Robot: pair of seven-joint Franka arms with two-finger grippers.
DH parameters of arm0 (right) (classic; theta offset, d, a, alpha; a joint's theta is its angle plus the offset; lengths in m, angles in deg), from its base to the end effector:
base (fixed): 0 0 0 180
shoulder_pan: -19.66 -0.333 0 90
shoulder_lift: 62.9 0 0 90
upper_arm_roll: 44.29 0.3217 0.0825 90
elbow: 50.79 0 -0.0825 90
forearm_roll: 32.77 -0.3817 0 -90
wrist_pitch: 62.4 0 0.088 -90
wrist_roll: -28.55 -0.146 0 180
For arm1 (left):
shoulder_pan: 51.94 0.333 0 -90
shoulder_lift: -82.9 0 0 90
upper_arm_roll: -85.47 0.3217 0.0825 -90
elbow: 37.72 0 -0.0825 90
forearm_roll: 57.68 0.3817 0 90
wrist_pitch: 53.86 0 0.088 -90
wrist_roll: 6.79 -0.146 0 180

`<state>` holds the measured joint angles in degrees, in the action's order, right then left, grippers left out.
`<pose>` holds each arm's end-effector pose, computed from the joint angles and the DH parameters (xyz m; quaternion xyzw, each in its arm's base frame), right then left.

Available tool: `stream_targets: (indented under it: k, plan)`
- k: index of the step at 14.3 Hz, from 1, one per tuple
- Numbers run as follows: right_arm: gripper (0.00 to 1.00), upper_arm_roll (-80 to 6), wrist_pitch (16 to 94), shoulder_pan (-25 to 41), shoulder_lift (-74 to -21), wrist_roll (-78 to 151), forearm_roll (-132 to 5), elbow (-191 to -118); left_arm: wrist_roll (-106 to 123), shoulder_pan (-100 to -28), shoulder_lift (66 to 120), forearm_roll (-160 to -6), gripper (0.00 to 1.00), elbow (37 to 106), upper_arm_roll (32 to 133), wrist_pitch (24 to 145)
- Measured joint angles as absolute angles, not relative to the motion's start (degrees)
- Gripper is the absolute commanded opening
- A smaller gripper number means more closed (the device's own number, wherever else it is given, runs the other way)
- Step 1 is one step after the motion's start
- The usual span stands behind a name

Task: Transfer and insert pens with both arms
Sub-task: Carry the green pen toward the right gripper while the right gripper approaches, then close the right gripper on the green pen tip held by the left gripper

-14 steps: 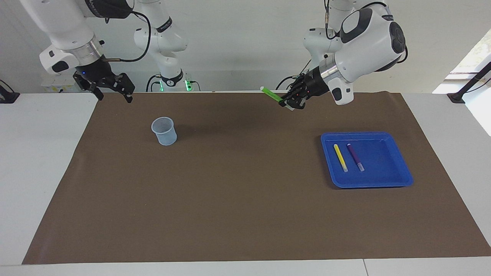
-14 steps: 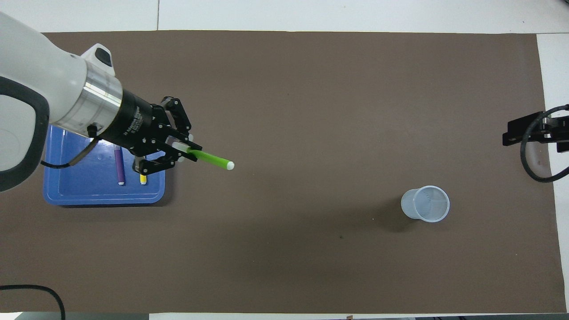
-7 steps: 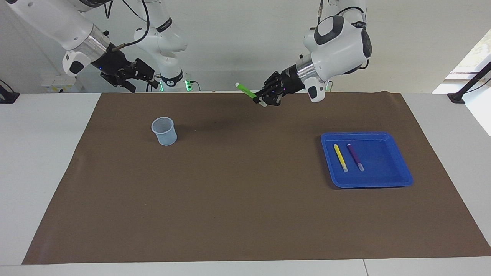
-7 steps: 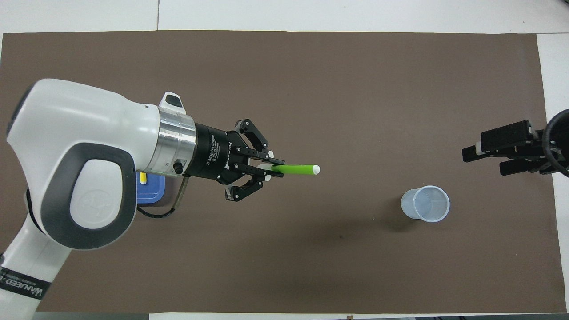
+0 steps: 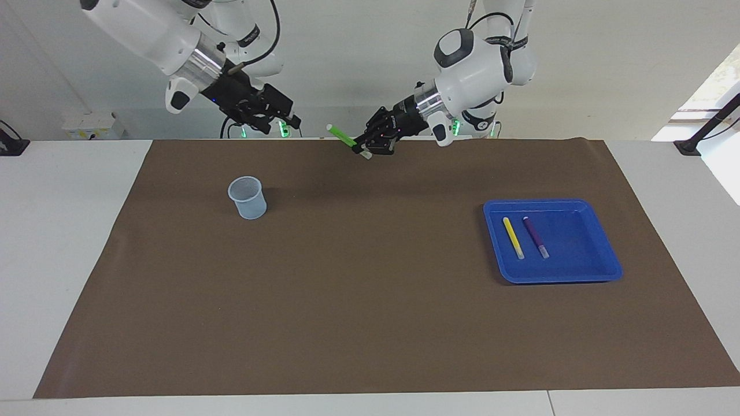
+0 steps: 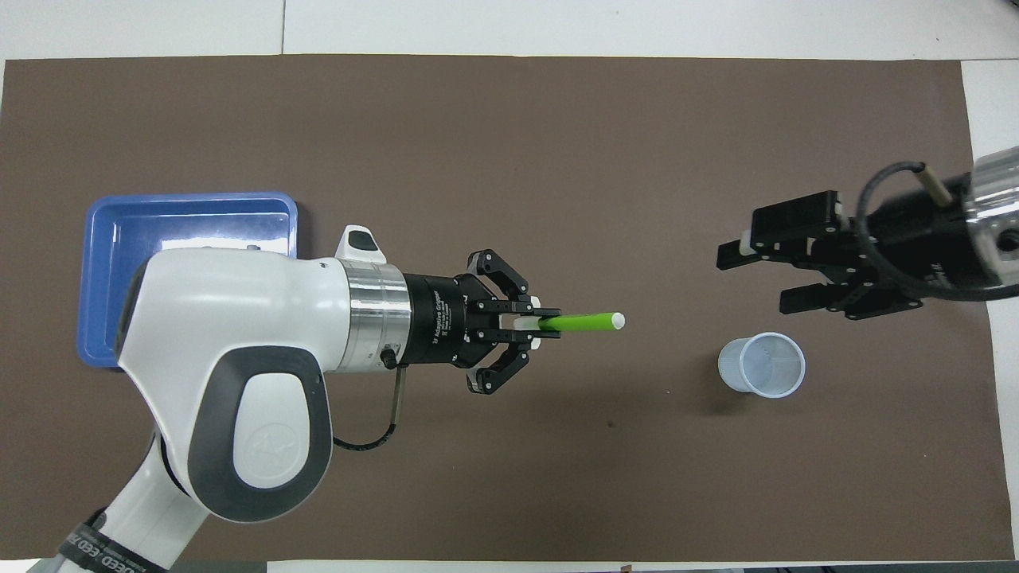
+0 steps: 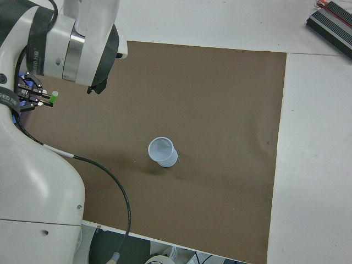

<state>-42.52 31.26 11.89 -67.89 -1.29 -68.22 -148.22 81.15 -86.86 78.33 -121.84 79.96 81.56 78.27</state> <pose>0.5104 0.1688 0.6084 -0.9351 0.1839 0.0924 0.2885 0.4249 -0.3999 0.5022 0.6423 0.6079 -0.3348 0.3252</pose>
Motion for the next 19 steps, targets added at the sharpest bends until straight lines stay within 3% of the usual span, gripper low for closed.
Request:
stream_targets:
  k: [6,15,17,19]
  plan:
    - [1.0,-42.49,36.72,7.71,-70.04,-0.94,-66.86,-152.63,77.04,-90.01,78.21,-128.81,0.0,82.69,81.56,83.22]
    - [0.99,-42.54,36.04,5.08,-72.04,0.04,-65.17,-155.99,76.74,-90.49,77.51,-129.34,0.0,83.75,81.6,83.77]
    - [0.95,-42.54,35.73,5.04,-72.2,0.08,-64.89,-156.24,76.74,-90.49,77.51,-129.35,0.0,83.79,81.63,83.77]
    - [0.81,-42.53,35.58,4.99,-72.63,0.13,-64.86,-157.21,76.73,-90.49,77.51,-129.35,0.0,83.79,81.65,83.77]
